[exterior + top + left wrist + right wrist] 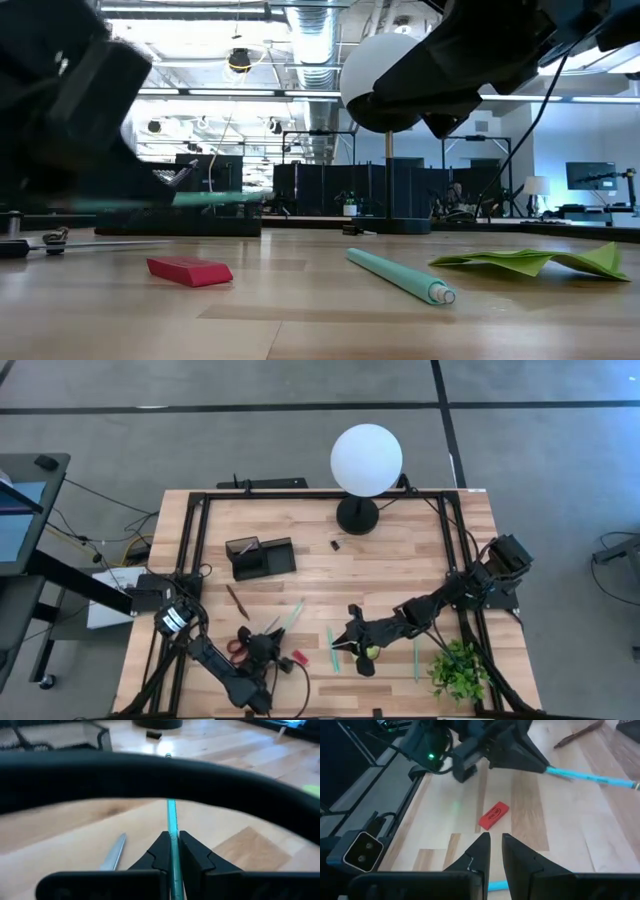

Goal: Pick and place office supplies into organizer
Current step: Put the left blue pencil into the black desk organizer

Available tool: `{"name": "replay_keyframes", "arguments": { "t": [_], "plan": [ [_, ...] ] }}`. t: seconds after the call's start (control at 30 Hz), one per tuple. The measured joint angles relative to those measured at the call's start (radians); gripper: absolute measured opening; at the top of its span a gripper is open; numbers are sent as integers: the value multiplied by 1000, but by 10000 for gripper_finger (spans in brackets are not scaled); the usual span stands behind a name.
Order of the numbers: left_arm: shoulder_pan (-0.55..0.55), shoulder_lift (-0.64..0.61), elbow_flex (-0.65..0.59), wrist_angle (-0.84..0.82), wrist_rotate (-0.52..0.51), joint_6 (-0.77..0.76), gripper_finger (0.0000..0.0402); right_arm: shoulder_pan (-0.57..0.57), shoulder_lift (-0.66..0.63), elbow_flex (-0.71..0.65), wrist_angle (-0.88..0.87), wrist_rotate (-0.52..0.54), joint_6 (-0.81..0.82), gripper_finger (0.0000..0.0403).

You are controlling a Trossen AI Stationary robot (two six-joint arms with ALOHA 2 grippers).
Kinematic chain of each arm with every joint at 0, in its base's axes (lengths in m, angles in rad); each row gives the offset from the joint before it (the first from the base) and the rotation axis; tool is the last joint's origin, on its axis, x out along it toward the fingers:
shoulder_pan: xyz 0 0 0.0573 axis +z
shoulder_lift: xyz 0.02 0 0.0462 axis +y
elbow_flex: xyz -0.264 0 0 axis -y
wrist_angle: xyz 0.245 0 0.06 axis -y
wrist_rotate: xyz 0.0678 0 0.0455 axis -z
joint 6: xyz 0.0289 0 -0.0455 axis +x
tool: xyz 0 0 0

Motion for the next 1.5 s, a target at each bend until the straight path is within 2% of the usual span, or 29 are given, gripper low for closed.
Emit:
{"name": "replay_keyframes", "arguments": {
  "t": [0.07,0.17,0.27,0.33,0.4,0.47,0.57,0.73,0.87,1.13,1.33,1.5],
  "plan": [
    [0,0,42,-66,-26,8,7,-17,0,0,0,1,40,43],
    [1,-2,120,-180,-74,21,7,-57,8,0,19,44,238,43],
    [0,-3,209,-321,-121,30,7,-97,41,-2,119,53,284,43],
    [0,-7,253,-341,-146,55,7,-128,72,0,267,-8,290,43],
    [0,-29,257,-339,-175,130,7,-159,99,0,391,-116,289,43],
    [0,-49,259,-342,-175,140,7,-188,131,0,526,-201,289,46],
    [-4,-59,243,-342,-173,132,7,-216,154,2,647,-261,289,59],
    [-5,-68,246,-341,-192,134,7,-220,185,10,617,-173,267,91],
    [5,-68,245,-342,-207,135,7,-225,195,10,589,-154,315,124],
    [20,-68,245,-343,-226,148,7,-225,209,36,628,-93,254,175],
    [21,-68,245,-342,-223,147,7,-222,208,78,627,-98,179,187],
    [21,-68,245,-343,-227,139,7,-225,208,101,620,-101,173,174]
  ]
}}
